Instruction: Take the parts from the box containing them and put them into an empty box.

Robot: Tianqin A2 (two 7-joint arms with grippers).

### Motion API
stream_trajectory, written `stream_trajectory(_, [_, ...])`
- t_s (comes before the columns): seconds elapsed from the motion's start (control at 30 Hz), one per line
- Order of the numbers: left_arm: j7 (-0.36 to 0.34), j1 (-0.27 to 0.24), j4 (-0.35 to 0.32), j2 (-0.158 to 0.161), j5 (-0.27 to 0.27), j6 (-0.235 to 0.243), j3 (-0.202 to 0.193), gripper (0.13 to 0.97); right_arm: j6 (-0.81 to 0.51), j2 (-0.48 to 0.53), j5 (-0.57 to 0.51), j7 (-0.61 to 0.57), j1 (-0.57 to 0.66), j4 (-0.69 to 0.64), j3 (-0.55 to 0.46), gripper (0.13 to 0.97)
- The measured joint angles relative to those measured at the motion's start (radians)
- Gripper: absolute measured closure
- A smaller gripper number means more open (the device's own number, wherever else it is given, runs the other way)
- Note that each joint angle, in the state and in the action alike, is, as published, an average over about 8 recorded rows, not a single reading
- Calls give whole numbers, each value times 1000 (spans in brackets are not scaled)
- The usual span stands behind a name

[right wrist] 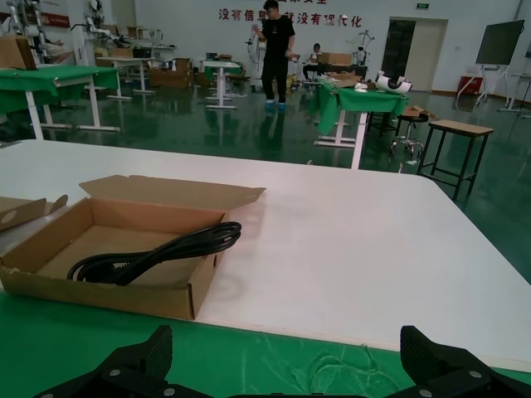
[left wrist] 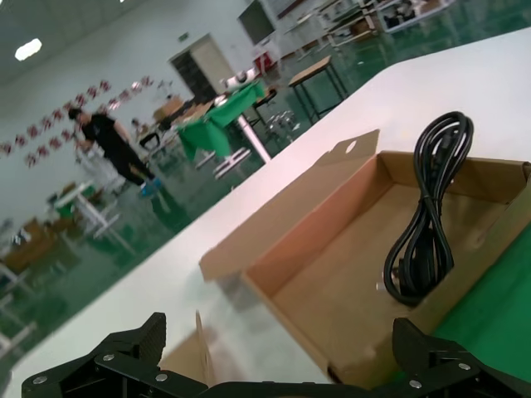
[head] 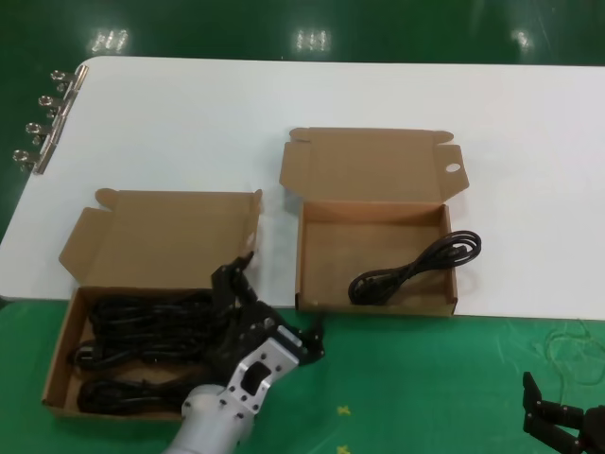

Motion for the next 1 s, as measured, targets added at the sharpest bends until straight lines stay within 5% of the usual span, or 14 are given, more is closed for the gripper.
stream_trajectory(1.0, [92, 406, -342, -39, -314, 152, -434, 132, 0, 0, 0, 0, 0, 0, 0, 129])
